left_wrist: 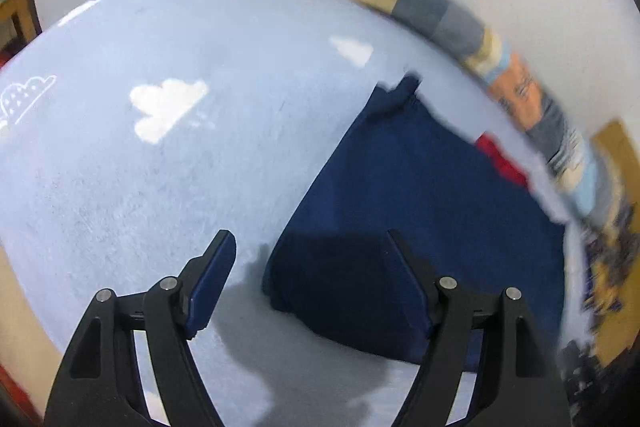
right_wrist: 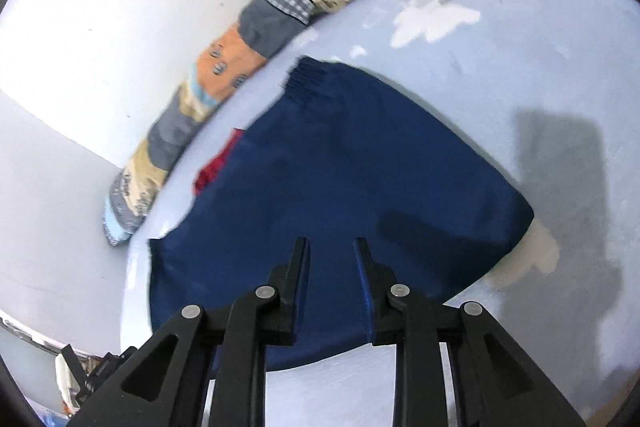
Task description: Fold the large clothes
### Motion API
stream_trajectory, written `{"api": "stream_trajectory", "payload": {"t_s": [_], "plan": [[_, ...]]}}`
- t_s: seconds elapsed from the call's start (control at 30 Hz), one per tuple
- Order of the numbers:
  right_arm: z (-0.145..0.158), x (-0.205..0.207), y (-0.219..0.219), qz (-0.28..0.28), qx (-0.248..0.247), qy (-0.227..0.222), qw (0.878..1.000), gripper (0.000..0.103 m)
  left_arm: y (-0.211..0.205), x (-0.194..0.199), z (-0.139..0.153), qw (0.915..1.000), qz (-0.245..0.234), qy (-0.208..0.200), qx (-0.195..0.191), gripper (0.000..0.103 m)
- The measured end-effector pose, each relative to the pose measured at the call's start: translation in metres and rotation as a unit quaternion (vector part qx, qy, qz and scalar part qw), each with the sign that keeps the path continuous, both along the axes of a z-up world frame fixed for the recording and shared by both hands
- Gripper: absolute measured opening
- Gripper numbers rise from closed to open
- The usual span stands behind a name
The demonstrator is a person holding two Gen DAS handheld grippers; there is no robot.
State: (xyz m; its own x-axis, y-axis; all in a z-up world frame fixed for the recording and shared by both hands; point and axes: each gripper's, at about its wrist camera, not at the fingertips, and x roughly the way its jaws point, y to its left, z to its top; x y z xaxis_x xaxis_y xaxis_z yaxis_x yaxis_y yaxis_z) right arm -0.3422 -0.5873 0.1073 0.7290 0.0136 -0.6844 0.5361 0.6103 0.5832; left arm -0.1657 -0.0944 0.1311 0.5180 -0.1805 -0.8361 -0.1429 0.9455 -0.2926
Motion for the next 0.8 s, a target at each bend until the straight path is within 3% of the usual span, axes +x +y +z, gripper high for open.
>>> {"api": "stream_trajectory", "payload": {"t_s": [0.07,0.13,0.17,0.23,0.3,0.33,0.4,0.43,0.5,0.53,0.6,0.67,0.7,0.77,0.8], "plan": [[0.013,-0.002,0.001,0.004,0.006,-0.012,1.000,0.032,-0.003,-0.004,0.012,0.9992,0.001,-0.015,0.037,0.075],[0.025,-0.007,0.003,0.001,-0.009,-0.014,1.000,0.041,-0.005,-0.003,0.017,0.9993,-0.015,-0.007,0.032,0.075],[0.027,-0.010,0.000,-0.007,0.007,-0.006,1.000,0.042,-0.005,-0.004,0.020,0.9992,-0.019,-0.008,0.034,0.075],[0.032,-0.018,-0.006,0.004,0.061,-0.046,0.997,0.041,-0.002,-0.005,0.024,0.9985,-0.024,-0.019,0.044,0.075],[0.039,-0.025,-0.004,0.005,0.012,-0.042,0.999,0.049,0.001,-0.007,0.025,0.9984,-0.022,-0.023,0.047,0.075],[0.038,-0.026,-0.005,-0.002,0.007,-0.027,1.000,0.049,0.003,-0.006,0.022,0.9990,-0.024,-0.012,0.035,0.075],[0.034,-0.027,-0.013,0.006,0.069,-0.040,0.997,0.049,0.006,-0.009,0.024,0.9992,-0.025,-0.020,0.023,0.075],[0.036,-0.028,-0.014,0.012,0.066,-0.053,0.996,0.048,0.006,-0.009,0.022,0.9989,-0.021,-0.016,0.038,0.075],[0.038,-0.032,-0.015,-0.010,-0.005,-0.026,1.000,0.054,0.010,-0.007,0.018,0.9997,-0.024,-0.001,0.009,0.075],[0.032,-0.032,-0.021,-0.021,0.014,-0.008,1.000,0.054,0.011,-0.009,0.017,0.9997,-0.023,-0.003,0.003,0.075],[0.023,-0.034,-0.034,-0.008,0.092,-0.052,0.994,0.053,0.011,-0.009,0.017,0.9996,-0.022,0.001,0.016,0.075],[0.023,-0.037,-0.038,-0.024,0.050,-0.036,0.998,0.055,0.011,-0.010,0.017,0.9995,-0.031,0.005,0.005,0.075],[0.019,-0.038,-0.043,-0.038,0.055,-0.019,0.998,0.054,0.010,-0.012,0.018,0.9994,-0.033,0.002,0.006,0.075],[0.015,-0.040,-0.051,-0.033,0.093,-0.041,0.994,0.054,0.008,-0.015,0.018,0.9989,-0.044,0.008,0.012,0.075],[0.016,-0.041,-0.054,-0.040,0.080,-0.037,0.995,0.054,0.006,-0.015,0.018,0.9985,-0.052,0.017,0.006,0.075]]}}
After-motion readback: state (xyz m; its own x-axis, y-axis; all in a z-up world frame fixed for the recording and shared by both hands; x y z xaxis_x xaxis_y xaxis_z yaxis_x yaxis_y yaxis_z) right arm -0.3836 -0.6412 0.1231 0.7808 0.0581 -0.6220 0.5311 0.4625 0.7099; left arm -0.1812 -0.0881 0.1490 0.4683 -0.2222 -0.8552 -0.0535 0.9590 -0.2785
